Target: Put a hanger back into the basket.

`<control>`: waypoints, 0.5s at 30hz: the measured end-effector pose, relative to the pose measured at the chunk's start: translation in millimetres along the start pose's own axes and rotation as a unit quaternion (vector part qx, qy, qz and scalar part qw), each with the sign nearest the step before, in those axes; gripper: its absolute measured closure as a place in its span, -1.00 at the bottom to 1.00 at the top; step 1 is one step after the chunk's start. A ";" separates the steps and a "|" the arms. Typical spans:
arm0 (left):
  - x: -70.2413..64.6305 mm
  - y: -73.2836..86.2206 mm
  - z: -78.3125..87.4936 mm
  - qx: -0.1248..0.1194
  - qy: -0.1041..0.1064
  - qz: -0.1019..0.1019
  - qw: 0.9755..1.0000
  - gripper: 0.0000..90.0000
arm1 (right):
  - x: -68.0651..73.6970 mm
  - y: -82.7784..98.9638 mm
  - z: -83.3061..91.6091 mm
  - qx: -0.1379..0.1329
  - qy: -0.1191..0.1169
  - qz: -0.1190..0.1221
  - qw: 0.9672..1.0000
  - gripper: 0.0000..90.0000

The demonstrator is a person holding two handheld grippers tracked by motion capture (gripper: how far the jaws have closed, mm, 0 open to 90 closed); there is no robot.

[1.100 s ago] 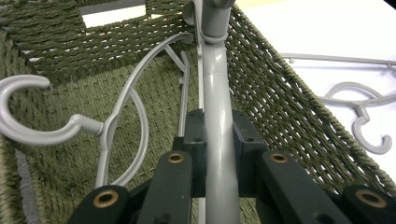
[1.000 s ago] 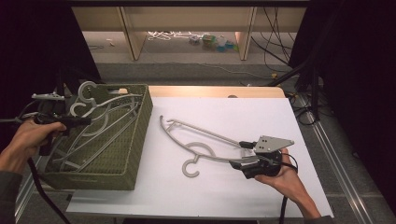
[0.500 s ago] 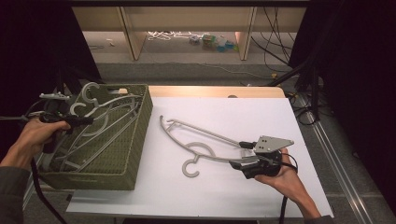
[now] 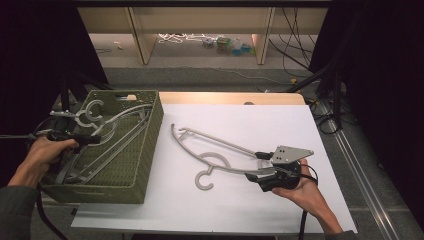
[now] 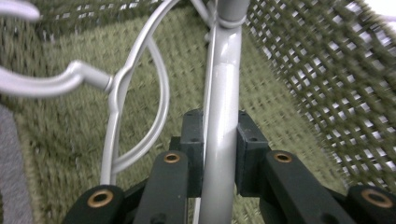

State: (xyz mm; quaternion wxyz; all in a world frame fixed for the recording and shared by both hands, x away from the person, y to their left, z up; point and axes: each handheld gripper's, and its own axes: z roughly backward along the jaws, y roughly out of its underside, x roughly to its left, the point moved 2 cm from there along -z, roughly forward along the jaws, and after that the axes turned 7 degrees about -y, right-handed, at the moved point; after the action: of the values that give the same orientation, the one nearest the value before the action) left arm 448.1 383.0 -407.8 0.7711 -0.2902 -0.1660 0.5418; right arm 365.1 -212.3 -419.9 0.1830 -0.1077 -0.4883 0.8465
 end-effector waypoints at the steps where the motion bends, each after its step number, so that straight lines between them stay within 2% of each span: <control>1: 0.4 1.8 -1.8 0.000 -0.001 0.007 1.000 0.69 | -0.1 0.1 0.0 0.001 0.000 -0.001 1.000 -0.47; 2: 1.9 3.2 -2.6 0.007 -0.005 0.003 1.000 0.68 | -0.1 0.2 0.0 0.002 0.000 -0.001 1.000 -0.47; 4: 3.2 4.8 -4.2 0.003 -0.009 0.013 1.000 0.69 | -0.1 0.4 -0.1 0.002 -0.001 -0.001 1.000 -0.47; 10: 4.1 7.8 -10.1 0.020 -0.028 0.012 0.999 0.65 | -0.5 0.1 1.1 0.005 -0.001 -0.002 1.000 -0.49; 15: 7.8 9.3 -12.0 0.020 -0.057 0.035 0.998 0.52 | -0.1 0.0 0.5 -0.002 0.004 -0.003 1.000 -0.49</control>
State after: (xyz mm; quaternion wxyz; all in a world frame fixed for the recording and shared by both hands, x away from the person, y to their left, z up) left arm 450.8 389.3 -423.4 0.7466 -0.2494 -0.1887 0.5871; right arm 365.0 -212.8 -419.6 0.1870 -0.1102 -0.4899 0.8443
